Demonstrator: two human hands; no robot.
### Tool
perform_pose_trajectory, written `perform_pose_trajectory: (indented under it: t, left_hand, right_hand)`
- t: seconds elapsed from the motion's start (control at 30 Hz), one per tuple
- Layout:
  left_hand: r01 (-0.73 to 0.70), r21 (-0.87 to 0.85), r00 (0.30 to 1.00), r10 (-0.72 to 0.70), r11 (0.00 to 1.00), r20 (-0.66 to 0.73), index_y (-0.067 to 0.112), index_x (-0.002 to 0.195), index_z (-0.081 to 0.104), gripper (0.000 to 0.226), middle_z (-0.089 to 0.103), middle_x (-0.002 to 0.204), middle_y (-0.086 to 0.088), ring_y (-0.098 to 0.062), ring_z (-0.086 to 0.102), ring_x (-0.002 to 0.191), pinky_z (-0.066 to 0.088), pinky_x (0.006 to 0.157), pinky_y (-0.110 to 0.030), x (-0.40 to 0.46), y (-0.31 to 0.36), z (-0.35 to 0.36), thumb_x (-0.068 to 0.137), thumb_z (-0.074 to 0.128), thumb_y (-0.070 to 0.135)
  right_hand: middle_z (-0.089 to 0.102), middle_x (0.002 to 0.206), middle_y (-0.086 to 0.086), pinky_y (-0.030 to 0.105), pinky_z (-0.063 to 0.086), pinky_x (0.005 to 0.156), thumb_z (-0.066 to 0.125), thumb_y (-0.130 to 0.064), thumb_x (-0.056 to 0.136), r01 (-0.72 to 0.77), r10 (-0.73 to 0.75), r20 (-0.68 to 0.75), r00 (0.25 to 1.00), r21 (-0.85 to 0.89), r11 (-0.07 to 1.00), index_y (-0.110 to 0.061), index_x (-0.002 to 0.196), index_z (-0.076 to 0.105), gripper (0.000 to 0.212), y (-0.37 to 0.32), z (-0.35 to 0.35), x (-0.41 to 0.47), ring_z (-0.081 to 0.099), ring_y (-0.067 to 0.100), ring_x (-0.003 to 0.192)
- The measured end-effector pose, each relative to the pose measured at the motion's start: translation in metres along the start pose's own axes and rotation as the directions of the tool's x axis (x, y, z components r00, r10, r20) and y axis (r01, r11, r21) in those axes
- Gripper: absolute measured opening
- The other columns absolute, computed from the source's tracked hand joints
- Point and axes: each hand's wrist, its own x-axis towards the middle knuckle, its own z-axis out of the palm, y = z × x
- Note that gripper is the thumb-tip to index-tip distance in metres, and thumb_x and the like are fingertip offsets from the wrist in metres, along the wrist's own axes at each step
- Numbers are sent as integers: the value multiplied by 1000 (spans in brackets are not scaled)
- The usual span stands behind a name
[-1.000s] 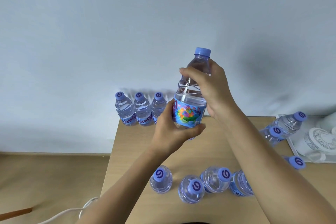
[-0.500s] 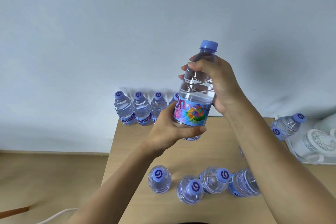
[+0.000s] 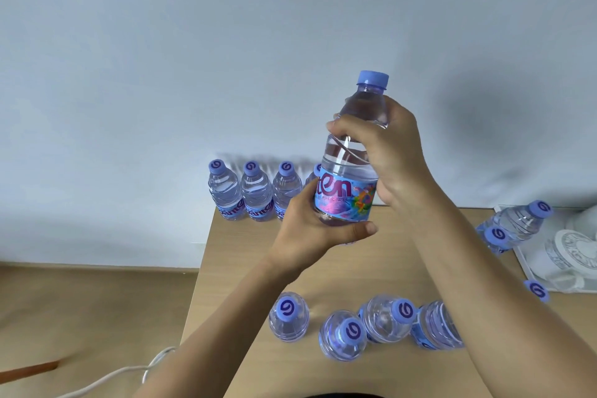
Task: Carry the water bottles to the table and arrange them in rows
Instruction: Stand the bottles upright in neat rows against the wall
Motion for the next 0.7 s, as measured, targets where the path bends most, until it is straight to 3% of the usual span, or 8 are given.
perform_pose_trajectory:
  t: [0.1, 0.23, 0.37, 0.43, 0.53, 0.63, 0.7]
  left_hand:
    - [33, -91, 995, -24, 995, 100, 6, 109, 63, 54, 73, 91, -6, -19, 68, 80, 55, 69, -28, 1, 3, -4, 61, 88, 12]
    - [56, -193, 985, -22, 980, 173, 5, 112, 64, 53, 70, 102, -15, -29, 66, 94, 54, 85, -39, 2, 2, -9, 63, 83, 14]
    - [64, -154, 989, -42, 986, 139, 9, 103, 68, 46, 72, 98, -12, -26, 68, 91, 56, 82, -36, 1, -1, -10, 62, 84, 18]
    - [48, -125, 996, -39, 991, 74, 12, 99, 69, 43, 74, 95, -9, -23, 70, 87, 56, 79, -34, -1, -2, -8, 60, 86, 21]
    - [10, 4, 997, -9, 1000, -75, 13, 98, 67, 44, 75, 88, -4, -16, 71, 79, 58, 70, -27, 0, -2, -2, 60, 88, 21]
    - [-3, 88, 986, 18, 996, -165, 13, 100, 66, 47, 75, 86, -3, -17, 71, 75, 60, 67, -30, 2, -3, 3, 59, 88, 19]
    - [-16, 95, 987, 31, 995, -159, 14, 102, 65, 50, 75, 88, 0, -15, 71, 77, 57, 66, -25, 3, -4, 4, 60, 91, 16]
  right_hand:
    - [69, 76, 1, 29, 56, 61, 75, -8, 61, -46, 40, 72, 997, 85, 995, -18, 80, 67, 22, -1, -4, 3, 67, 18, 68]
    - [73, 87, 3, 42, 56, 79, 76, -13, 58, -87, 54, 191, 980, 165, 982, -19, 90, 69, 34, -1, -11, 8, 70, 29, 85]
    - [71, 97, 8, 47, 56, 85, 77, -19, 62, -52, 25, 250, 968, 103, 993, -19, 87, 66, 28, 3, -10, 8, 71, 35, 96]
    - [69, 94, 6, 42, 58, 78, 76, -18, 69, -27, 18, 204, 979, 41, 999, -19, 87, 64, 21, 6, -8, 7, 71, 29, 90]
    - [71, 90, -2, 29, 59, 69, 81, -24, 73, 4, 2, 90, 996, -74, 997, -17, 97, 62, 32, 12, -3, 3, 72, 17, 84]
    - [72, 85, -7, 23, 56, 62, 83, -20, 74, -32, 32, -9, 999, -35, 999, -16, 97, 60, 33, 16, 2, 0, 72, 14, 80]
    - [69, 78, -6, 24, 55, 60, 81, -13, 74, -60, 61, -28, 998, 22, 998, -14, 94, 60, 29, 15, 3, 1, 70, 15, 72]
